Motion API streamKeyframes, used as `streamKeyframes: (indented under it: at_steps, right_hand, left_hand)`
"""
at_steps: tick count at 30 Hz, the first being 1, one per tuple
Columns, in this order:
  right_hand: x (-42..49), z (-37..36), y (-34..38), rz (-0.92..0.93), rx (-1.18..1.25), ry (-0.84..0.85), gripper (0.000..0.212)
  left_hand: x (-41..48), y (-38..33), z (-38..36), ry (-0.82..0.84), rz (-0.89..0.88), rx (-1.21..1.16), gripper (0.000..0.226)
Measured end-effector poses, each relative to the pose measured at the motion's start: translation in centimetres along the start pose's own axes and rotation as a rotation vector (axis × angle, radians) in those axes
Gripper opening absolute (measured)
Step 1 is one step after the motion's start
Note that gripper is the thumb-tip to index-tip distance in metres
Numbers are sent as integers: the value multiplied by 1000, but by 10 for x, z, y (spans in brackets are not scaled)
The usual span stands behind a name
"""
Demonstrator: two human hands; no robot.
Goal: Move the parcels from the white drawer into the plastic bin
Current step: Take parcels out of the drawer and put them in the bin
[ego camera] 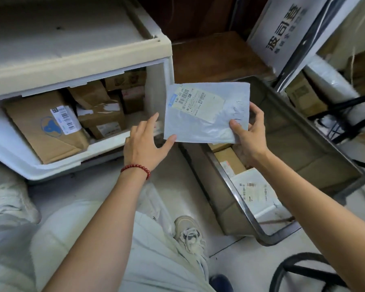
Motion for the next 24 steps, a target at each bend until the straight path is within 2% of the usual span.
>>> streamKeyframes:
  at_steps: [5, 9, 11, 14, 15, 19, 21, 24]
  right_hand:
    - [12, 77, -9, -6, -136, -171, 62]
    - [15, 125, -36, -173, -341, -207, 54]
    - [15, 150, -59, -304, -472, -159, 50]
    - [28, 197, -121, -452, -659, -14, 64]
    - [27, 202, -130, -481, -695, 18, 63]
    - [1, 174, -109, -602, -826, 66, 36]
    - [-2, 171, -114, -653, -928, 70, 46]
    - [-2, 163, -113, -667, -957, 10, 67]
  left_hand:
    - [11, -54, -23, 63, -294, 121, 59]
    - [12, -82, -45, 134, -409, 165, 55]
    - [14, -87, -54, 156, -430, 181, 55]
    - [22, -87, -60, 166, -431, 181, 56]
    - [23, -86, -59, 156, -427, 180, 56]
    - [27, -74, -63, 144, -394, 200, 55]
    - [25, -65, -64, 134, -386, 209, 53]
    - [22, -55, -60, 101, -358, 188, 53]
Point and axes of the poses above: each hand's wrist, its own x-axis towards the middle knuckle, its own z-axis out of the back of the hand, y = z × x, the point moved 2 cm from there along x, towards the middle knuckle, and after that the axes turned 3 degrees about x, right-handed, at the moved point
